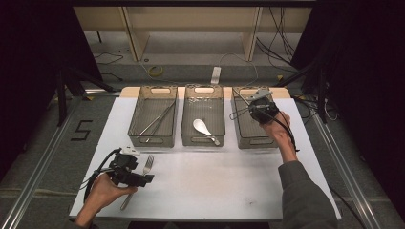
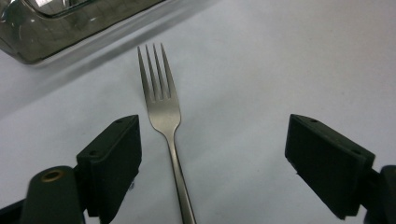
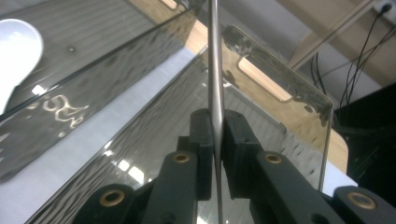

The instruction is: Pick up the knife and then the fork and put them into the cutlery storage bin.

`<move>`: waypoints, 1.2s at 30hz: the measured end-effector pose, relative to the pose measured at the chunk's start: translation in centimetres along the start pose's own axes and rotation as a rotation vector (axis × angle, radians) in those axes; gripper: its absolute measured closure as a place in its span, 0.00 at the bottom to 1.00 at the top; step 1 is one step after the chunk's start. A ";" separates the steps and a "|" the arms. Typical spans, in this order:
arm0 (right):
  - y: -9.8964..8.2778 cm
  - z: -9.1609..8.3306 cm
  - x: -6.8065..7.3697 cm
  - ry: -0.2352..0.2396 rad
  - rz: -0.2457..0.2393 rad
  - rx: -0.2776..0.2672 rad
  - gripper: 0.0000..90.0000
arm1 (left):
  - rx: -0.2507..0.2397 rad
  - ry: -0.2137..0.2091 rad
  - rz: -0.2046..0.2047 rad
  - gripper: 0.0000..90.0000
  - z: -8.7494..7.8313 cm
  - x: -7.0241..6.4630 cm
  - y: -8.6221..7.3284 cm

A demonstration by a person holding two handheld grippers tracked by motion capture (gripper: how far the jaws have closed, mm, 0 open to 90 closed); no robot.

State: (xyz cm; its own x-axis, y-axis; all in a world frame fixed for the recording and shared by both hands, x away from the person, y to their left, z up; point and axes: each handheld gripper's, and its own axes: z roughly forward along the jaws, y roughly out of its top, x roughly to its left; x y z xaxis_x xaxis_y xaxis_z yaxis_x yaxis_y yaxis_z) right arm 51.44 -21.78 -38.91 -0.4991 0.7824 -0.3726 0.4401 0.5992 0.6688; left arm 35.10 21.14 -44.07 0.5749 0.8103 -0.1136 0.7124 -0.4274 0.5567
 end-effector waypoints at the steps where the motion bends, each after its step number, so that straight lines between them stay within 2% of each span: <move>1: 0.0 0.3 -0.2 0.001 0.011 0.006 0.93 | 0.001 0.002 0.001 0.20 0.0 0.0 0.0; 10: 0.0 2.1 -1.1 0.005 0.109 0.072 0.93 | -0.022 0.008 -0.004 0.20 -0.2 -0.1 -0.3; 16: -0.1 3.1 -1.0 0.001 0.150 0.102 0.93 | -0.035 0.003 0.000 0.19 -0.4 -0.3 -0.4; 21: -0.1 3.7 -0.8 0.027 0.172 0.122 0.91 | -0.043 -0.005 -0.005 0.19 -0.4 -0.2 -0.5; 23: -0.2 3.7 -0.7 0.031 0.176 0.102 0.86 | -0.047 -0.007 -0.007 0.19 -0.4 -0.2 -0.5; 25: -0.1 3.5 -0.9 0.059 0.215 0.071 0.80 | -0.048 -0.011 -0.008 0.19 -0.4 -0.2 -0.5; 29: 0.4 2.6 -0.6 0.063 0.180 0.052 0.71 | -0.044 -0.005 -0.009 0.19 -0.4 -0.2 -0.5; 36: 0.8 0.3 0.6 0.126 0.156 0.017 0.54 | -0.039 0.003 -0.017 0.19 -0.3 -0.2 -0.5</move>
State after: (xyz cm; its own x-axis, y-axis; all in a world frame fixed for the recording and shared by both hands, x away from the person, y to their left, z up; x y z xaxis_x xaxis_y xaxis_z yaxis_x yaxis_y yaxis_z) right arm 51.68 -20.77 -38.77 -0.5128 0.8391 -0.1815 0.5310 0.4761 0.7010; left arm 34.50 21.37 -44.08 0.5616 0.8185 -0.1214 0.7059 -0.3974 0.5863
